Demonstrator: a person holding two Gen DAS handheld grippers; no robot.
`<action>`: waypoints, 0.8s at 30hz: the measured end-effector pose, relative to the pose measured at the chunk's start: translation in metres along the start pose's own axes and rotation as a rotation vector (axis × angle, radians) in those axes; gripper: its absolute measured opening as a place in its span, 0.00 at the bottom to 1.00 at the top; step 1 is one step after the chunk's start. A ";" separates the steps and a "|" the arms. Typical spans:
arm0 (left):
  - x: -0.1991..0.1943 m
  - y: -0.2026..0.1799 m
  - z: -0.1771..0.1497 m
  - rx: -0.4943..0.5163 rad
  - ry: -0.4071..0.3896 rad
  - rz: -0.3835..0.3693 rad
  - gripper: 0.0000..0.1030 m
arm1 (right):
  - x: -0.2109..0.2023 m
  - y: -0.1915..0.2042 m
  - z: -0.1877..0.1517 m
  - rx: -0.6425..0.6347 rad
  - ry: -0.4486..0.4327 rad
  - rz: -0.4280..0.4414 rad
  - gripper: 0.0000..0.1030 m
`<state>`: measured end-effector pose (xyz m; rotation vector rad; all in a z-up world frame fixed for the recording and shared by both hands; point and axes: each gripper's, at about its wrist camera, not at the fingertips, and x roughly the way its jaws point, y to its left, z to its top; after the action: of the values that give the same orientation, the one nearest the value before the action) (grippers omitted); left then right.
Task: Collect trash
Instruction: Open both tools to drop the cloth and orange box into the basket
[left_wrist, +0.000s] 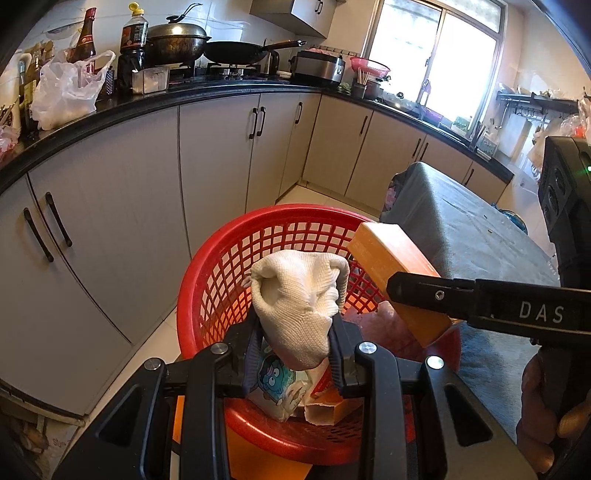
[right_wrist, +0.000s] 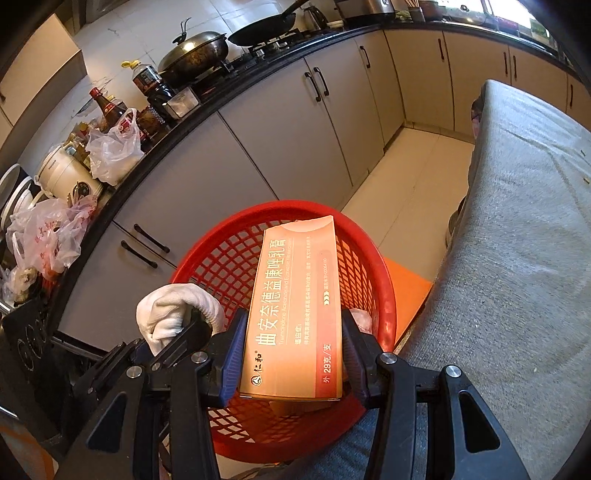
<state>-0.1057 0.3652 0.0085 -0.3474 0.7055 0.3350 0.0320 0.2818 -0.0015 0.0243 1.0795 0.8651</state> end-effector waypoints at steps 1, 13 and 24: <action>0.001 0.000 0.000 -0.001 0.002 0.000 0.29 | 0.001 -0.001 0.000 0.002 0.002 0.001 0.51; 0.009 0.001 0.002 0.002 0.011 0.007 0.29 | 0.005 -0.002 0.002 0.009 0.005 0.011 0.51; 0.008 0.001 0.003 -0.006 0.007 0.005 0.42 | -0.003 -0.002 0.002 0.014 -0.005 0.020 0.51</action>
<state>-0.0989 0.3688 0.0051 -0.3525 0.7124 0.3410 0.0344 0.2794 0.0004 0.0494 1.0819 0.8749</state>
